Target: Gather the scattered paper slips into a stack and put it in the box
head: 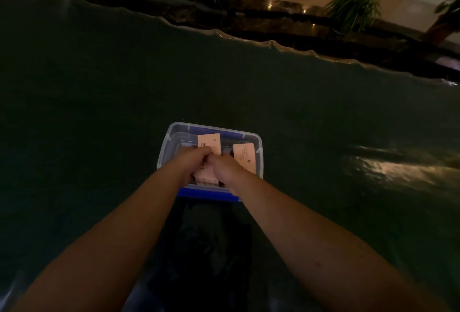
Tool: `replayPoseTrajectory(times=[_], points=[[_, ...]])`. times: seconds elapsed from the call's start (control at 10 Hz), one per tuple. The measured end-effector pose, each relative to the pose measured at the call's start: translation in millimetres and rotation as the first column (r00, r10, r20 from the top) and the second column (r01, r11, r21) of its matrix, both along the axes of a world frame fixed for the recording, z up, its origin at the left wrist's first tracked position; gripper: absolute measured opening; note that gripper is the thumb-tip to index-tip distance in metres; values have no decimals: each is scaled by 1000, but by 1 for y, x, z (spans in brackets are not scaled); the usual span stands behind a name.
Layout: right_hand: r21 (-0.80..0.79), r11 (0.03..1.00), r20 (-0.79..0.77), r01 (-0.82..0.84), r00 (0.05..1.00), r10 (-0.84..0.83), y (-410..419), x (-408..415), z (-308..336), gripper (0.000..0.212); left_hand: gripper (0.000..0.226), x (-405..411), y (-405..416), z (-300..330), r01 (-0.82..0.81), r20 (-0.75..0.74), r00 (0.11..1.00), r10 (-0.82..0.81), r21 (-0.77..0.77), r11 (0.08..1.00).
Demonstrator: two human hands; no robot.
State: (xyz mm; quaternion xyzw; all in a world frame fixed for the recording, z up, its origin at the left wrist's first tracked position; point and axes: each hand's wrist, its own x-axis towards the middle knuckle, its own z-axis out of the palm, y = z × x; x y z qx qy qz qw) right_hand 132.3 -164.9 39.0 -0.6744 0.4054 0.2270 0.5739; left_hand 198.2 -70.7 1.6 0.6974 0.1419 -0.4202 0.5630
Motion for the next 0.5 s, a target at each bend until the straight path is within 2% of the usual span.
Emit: replayPoseTrajectory(times=[0.1, 0.2, 0.4, 0.5], points=[[-55, 998, -26, -34, 999, 32, 2, 1, -1, 39, 11, 0, -1, -4, -3, 0, 1000, 3, 12, 1000], [-151, 979, -79, -134, 989, 124, 2, 2, 4, 30, 11, 0, -3, 0, 18, 17, 1000, -19, 59, 998], [-129, 984, 38, -125, 991, 131, -3, -17, 11, 26, 8, -7, -7, 10, 4, 98, 995, -14, 100, 995], [-143, 980, 145, -139, 976, 160, -16, -32, 21, 10, 6, -11, -4, 25, 1, 208, 978, -30, 136, 991]])
